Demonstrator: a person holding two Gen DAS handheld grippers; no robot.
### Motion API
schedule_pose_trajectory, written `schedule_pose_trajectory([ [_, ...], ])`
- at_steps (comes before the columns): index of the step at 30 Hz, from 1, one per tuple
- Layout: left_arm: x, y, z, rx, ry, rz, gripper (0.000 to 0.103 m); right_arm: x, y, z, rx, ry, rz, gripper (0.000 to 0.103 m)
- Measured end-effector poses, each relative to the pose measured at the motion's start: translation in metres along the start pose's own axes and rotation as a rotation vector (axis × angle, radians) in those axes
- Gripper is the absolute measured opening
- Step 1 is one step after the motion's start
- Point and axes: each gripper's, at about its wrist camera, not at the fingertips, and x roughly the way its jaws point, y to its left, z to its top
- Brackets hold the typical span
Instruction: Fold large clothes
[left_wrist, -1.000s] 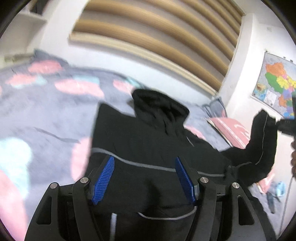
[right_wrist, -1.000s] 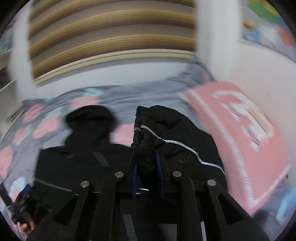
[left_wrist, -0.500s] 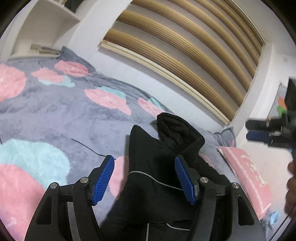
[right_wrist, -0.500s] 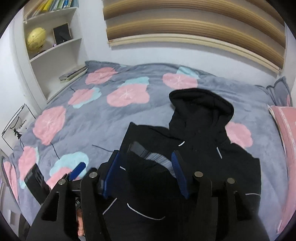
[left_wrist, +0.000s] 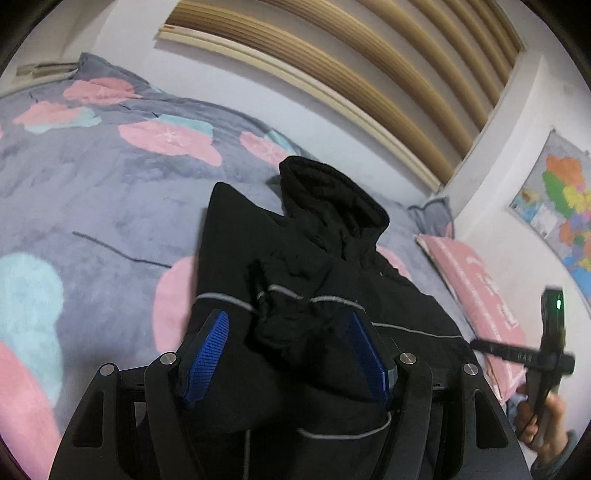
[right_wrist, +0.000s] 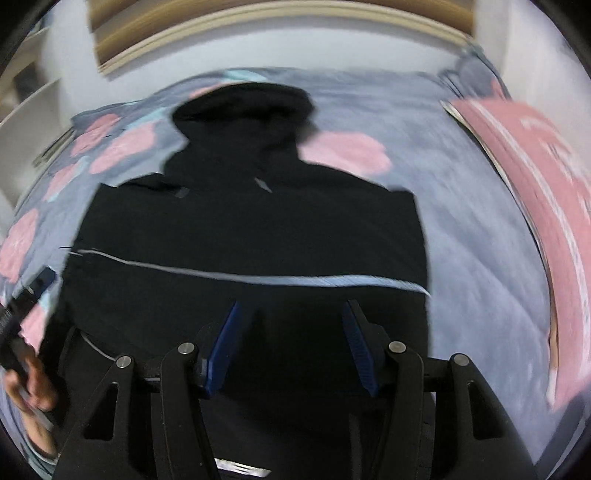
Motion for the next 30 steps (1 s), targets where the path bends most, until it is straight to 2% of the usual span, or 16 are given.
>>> schedule_pose_trajectory([
  [3,0.036,-0.007,0.013,-0.003,0.178,0.046,0.068,-0.001,-0.022,-0.006,0.033,-0.003,0.010,0.059],
  [4,0.049,-0.008,0.013,-0.001,0.227,0.064,0.043,-0.001,-0.027,-0.008,0.041,0.004,0.014,0.059],
  [5,0.060,-0.009,0.014,-0.001,0.266,0.083,0.031,-0.002,-0.030,-0.008,0.043,0.012,0.016,0.059],
  [6,0.065,-0.011,0.016,0.001,0.289,0.083,0.030,-0.005,-0.031,-0.009,0.040,0.012,0.015,0.059],
  [10,0.019,-0.027,0.037,0.028,0.166,0.050,0.028,-0.032,-0.019,-0.001,-0.025,-0.082,-0.024,0.061],
  [12,-0.009,-0.023,0.044,0.004,0.096,0.050,0.028,-0.041,-0.011,0.005,-0.050,-0.135,-0.031,0.069],
  [14,-0.012,-0.002,0.042,-0.058,0.114,0.110,0.028,-0.033,-0.008,0.008,-0.043,-0.136,-0.018,0.073],
  [17,0.030,0.022,0.013,-0.069,0.279,0.176,0.035,0.005,-0.006,0.003,-0.003,-0.049,-0.003,0.073],
  [18,0.044,0.028,-0.004,-0.047,0.304,0.188,0.036,0.023,-0.006,-0.002,0.010,-0.006,0.002,0.072],
  [19,0.045,0.030,-0.015,-0.004,0.268,0.192,0.038,0.045,-0.006,-0.012,0.013,0.034,-0.022,0.073],
  [20,0.043,0.028,-0.023,0.032,0.218,0.187,0.038,0.055,-0.004,-0.020,-0.001,0.027,-0.046,0.074],
  [21,0.039,0.027,-0.027,0.034,0.182,0.178,0.039,0.058,-0.002,-0.028,-0.021,-0.010,-0.065,0.075],
  [23,0.030,0.030,-0.033,0.013,0.122,0.148,0.040,0.051,0.004,-0.050,-0.060,-0.158,-0.080,0.080],
  [26,0.016,0.036,-0.041,-0.040,0.090,0.118,0.040,0.049,0.001,-0.058,-0.039,-0.193,-0.063,0.080],
  [28,0.004,0.029,-0.044,-0.054,0.088,0.160,0.041,0.049,0.003,-0.059,-0.044,-0.191,-0.069,0.081],
  [30,-0.014,0.010,-0.047,-0.014,0.073,0.207,0.041,0.049,0.003,-0.059,-0.045,-0.198,-0.074,0.081],
])
